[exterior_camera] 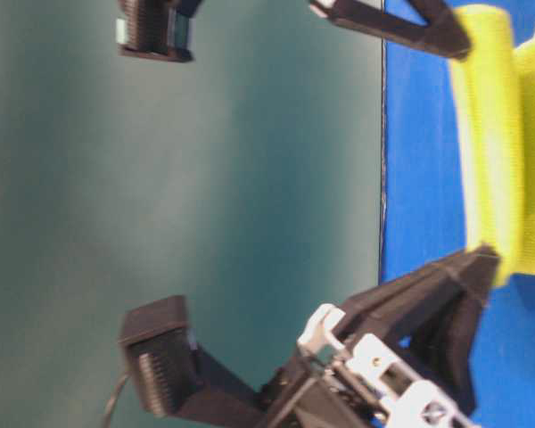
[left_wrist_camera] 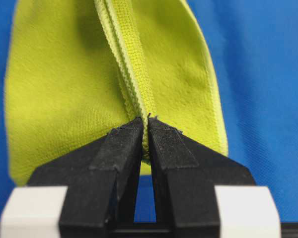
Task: Fold the yellow towel.
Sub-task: 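Fold the far end toward the near end and release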
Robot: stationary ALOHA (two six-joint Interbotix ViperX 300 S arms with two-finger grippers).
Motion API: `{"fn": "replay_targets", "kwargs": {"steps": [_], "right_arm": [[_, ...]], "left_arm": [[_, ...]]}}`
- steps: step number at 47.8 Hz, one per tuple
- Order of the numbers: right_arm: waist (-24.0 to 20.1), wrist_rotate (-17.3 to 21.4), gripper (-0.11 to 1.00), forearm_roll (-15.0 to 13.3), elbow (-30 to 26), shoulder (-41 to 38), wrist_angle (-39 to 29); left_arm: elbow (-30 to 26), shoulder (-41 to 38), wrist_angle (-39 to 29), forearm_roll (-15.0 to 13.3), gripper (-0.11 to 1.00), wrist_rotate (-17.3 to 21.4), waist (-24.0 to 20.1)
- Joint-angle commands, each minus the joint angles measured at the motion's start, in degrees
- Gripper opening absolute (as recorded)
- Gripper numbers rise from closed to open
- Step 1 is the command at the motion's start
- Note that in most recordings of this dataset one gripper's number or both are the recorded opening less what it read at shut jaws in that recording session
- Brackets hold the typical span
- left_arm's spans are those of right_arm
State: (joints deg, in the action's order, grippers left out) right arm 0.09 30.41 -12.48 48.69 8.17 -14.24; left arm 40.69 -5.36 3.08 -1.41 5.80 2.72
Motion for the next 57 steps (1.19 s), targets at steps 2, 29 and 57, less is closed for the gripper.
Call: {"fn": "replay_targets", "kwargs": {"steps": [2,29,57], "right_arm": [[-0.4,1.2,0.05,0.2,0.1,-1.7,-0.3],[-1.3,1.9,0.05,0.3,-0.2,-3.6,3.4],[-5.1,1.8,0.49,0.2,-3.5,-1.7,2.5]], "left_arm": [[0.3,-0.7,0.9,-0.1,0.04,-0.7,1.7],[-0.4,-3.0,4.0,-0.1,0.04,-0.4,2.8],[-0.2,1.1,3.7,-0.1,0.74,0.1,2.8]]}}
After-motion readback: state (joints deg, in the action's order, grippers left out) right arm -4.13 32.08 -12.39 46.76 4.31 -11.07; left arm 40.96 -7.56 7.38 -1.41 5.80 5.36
